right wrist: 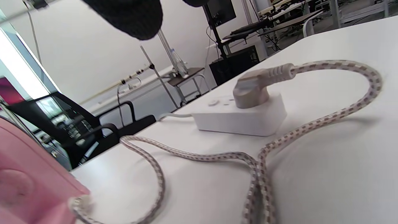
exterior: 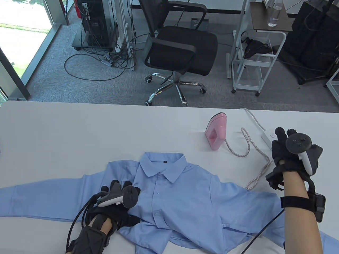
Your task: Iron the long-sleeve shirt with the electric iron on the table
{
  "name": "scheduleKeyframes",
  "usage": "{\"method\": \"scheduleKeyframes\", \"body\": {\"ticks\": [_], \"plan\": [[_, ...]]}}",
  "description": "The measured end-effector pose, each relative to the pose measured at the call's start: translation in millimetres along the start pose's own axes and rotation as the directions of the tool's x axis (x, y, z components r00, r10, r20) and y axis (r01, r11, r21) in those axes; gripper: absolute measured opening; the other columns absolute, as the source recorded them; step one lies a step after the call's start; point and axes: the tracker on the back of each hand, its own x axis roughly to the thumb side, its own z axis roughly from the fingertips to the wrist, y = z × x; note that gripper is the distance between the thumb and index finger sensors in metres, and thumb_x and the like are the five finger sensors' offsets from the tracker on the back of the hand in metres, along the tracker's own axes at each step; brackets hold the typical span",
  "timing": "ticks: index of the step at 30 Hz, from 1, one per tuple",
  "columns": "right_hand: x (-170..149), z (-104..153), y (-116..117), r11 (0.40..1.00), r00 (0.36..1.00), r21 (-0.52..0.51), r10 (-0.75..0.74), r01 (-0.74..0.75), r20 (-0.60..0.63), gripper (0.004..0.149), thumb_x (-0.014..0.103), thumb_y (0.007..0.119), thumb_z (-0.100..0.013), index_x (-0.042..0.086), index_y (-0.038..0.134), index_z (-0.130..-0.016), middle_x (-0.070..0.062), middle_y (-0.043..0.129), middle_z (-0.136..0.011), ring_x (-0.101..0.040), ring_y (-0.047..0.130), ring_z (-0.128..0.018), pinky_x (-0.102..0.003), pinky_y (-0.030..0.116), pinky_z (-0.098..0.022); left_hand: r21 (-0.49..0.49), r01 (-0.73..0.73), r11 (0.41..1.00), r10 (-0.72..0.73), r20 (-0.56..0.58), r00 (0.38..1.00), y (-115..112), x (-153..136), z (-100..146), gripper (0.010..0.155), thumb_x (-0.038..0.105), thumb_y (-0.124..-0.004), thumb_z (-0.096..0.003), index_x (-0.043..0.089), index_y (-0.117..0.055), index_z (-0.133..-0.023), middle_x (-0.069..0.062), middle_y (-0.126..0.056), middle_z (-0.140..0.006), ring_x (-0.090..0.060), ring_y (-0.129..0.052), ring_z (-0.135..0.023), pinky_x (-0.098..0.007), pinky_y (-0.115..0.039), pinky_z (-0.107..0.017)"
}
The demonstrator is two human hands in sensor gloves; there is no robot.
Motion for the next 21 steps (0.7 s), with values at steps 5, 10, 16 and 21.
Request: {"method": "scheduleKeyframes", "body": {"ticks": [5,10,16,21], "plan": [[2,-46,27,0.980,0.977,0.098,0.184,-0.174,-0.105,0.064,0.046,0.072,-0.061,0.043,0.033,-0.112,-0.007,0.023,-0.127,-0.052,0.028,-0.113,-0.077,0.027,-0.079,-0.001,-0.009,1.000,0.009,0.008,1.000,-1,-2,-1,0.112,0.076,-0.062,-0.0278,0.032,0.009,-0.102,-0.012,0.019,-0.105,-0.061,0.008,-0.092,-0.082,-0.009,-0.062],[-9,-78,41,0.953,0.952,0.191,0.265,-0.234,-0.153,0.065,0.049,0.071,-0.060,0.043,0.033,-0.112,-0.008,0.033,-0.126,-0.052,0.039,-0.113,-0.077,0.033,-0.079,-0.021,-0.015,1.000,0.016,0.017,1.000,-1,-2,-1,0.111,0.077,-0.060,-0.0287,0.032,0.012,-0.101,-0.013,0.022,-0.103,-0.061,0.012,-0.091,-0.082,-0.006,-0.061],[-15,-81,64,0.917,0.922,0.190,0.374,-0.351,-0.103,0.069,0.043,0.078,-0.058,0.046,0.033,-0.110,-0.013,0.039,-0.122,-0.051,0.058,-0.103,-0.071,0.054,-0.075,-0.033,-0.016,0.999,0.017,0.023,1.000,-2,-2,-1,0.111,0.077,-0.058,-0.0296,0.031,0.015,-0.100,-0.013,0.024,-0.102,-0.061,0.015,-0.089,-0.083,-0.004,-0.059],[-12,-82,60,0.922,0.938,0.261,0.325,-0.286,-0.120,0.070,0.037,0.079,-0.059,0.040,0.032,-0.111,-0.019,0.037,-0.121,-0.054,0.056,-0.101,-0.071,0.056,-0.073,-0.037,-0.016,0.999,0.017,0.027,0.999,-1,-2,-2,0.110,0.077,-0.057,-0.0302,0.031,0.015,-0.100,-0.013,0.025,-0.101,-0.061,0.016,-0.089,-0.083,-0.003,-0.059]]}}
